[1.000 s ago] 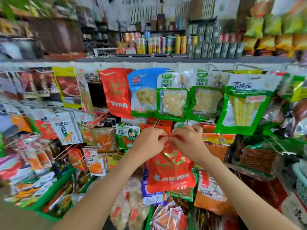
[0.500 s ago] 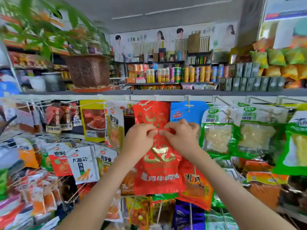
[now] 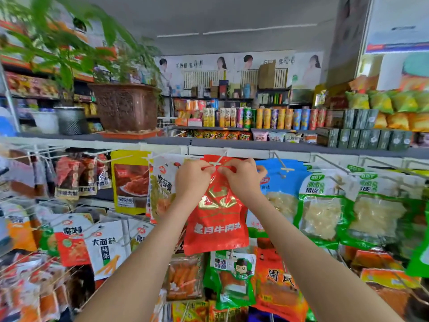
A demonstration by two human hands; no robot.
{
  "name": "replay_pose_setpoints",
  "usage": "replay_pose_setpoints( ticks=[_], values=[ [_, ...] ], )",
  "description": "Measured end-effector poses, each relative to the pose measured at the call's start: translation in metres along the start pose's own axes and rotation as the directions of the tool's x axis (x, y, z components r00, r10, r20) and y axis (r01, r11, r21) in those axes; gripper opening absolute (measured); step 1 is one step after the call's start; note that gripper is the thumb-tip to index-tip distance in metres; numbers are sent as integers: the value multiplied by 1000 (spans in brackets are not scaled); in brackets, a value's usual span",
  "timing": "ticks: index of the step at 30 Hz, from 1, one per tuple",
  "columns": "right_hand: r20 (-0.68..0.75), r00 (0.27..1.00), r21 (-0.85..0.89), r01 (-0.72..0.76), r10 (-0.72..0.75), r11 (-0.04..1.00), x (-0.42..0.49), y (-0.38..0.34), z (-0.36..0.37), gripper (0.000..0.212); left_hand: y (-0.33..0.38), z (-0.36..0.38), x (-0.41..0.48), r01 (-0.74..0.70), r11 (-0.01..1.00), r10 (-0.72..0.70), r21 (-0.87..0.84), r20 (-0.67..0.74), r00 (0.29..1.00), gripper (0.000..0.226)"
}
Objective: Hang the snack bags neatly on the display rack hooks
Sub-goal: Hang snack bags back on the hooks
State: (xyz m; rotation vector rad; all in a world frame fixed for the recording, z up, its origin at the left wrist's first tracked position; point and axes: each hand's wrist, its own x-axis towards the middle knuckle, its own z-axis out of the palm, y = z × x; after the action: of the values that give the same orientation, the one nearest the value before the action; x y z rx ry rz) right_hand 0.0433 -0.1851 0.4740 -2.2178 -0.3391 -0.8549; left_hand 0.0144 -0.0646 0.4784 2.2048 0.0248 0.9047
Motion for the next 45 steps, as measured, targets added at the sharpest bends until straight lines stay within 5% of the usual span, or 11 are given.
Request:
replay_pose_setpoints(
  ticks=[8,18,23,27,35,45],
  values=[
    [25,1000,3,-17,17,1000,11,12,25,20,-26,16,24,-13,999,9,49,82,997,17],
    [-101,994,-238,17,-43,971,26,28,46,21,-42,50,42,-155,942,153,299,31,988,25],
    [-236,939,-376,151,-252,914,5,35,48,31,-49,51,19,-210,920,243,331,-61,968,38],
    [-232,937,-320,181,-262,930,-26,40,43,45,-51,38,-21,-185,918,211,352,-36,977,47],
    [16,950,-164,311,-313,936,-98,40,27,28,-48,6,-97,-104,930,107,352,12,994,40],
    [258,930,243,198,-260,949,-156,-13,20,38,-56,-67,-151,34,929,-59,368,58,997,43]
  ],
)
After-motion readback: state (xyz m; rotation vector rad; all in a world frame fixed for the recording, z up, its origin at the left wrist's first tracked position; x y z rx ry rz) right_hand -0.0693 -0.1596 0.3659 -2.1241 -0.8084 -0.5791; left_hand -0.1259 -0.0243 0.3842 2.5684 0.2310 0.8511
